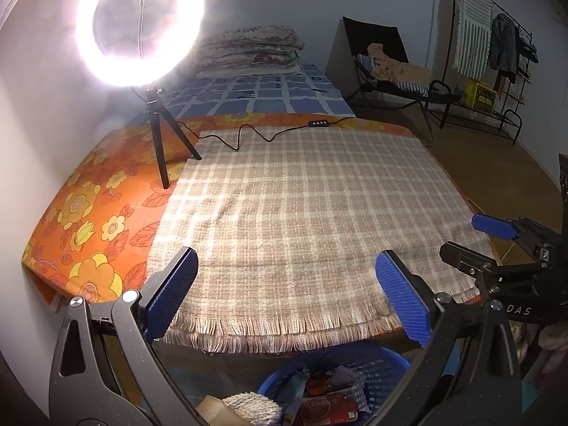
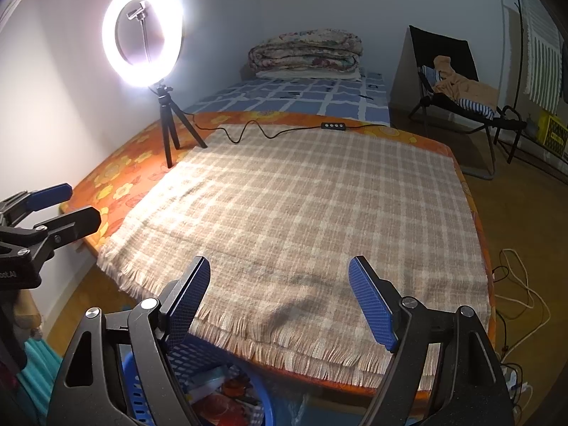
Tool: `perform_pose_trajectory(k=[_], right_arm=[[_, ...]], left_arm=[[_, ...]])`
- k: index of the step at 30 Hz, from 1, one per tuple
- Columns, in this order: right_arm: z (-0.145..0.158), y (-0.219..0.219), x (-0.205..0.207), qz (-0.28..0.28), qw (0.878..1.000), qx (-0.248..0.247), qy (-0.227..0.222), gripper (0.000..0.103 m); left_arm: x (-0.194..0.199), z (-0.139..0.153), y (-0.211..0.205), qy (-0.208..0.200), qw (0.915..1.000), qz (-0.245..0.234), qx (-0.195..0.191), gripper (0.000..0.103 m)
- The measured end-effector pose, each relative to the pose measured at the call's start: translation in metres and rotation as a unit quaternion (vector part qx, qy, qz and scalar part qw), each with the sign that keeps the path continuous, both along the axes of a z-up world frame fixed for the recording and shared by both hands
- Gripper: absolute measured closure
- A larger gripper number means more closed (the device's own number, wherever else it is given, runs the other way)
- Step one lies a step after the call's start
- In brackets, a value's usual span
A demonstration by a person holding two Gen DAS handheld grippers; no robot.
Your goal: Collect trash
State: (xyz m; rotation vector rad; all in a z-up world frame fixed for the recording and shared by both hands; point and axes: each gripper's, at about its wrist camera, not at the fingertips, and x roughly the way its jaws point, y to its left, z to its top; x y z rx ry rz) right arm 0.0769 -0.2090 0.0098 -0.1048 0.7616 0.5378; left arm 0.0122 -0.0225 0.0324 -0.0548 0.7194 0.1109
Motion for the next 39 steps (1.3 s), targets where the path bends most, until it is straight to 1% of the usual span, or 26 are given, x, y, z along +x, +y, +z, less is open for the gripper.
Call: perform_pose_trajectory(k=[8, 39], right_arm=[[-0.0014, -0.0028, -0.0016, 0.0, 1.0, 0.0, 0.002, 0.023], [-0.0048, -0.0016, -0.0049, 0.007, 1.0, -0.009, 0.002, 0.023]], left_arm=[[0.0013, -0.0019, -0.001, 0.007, 0.9999, -0.006, -0.007, 0.001], [0.0012, -0.0012, -0.001, 0.006, 0.9999, -0.006, -0.005, 0.001]])
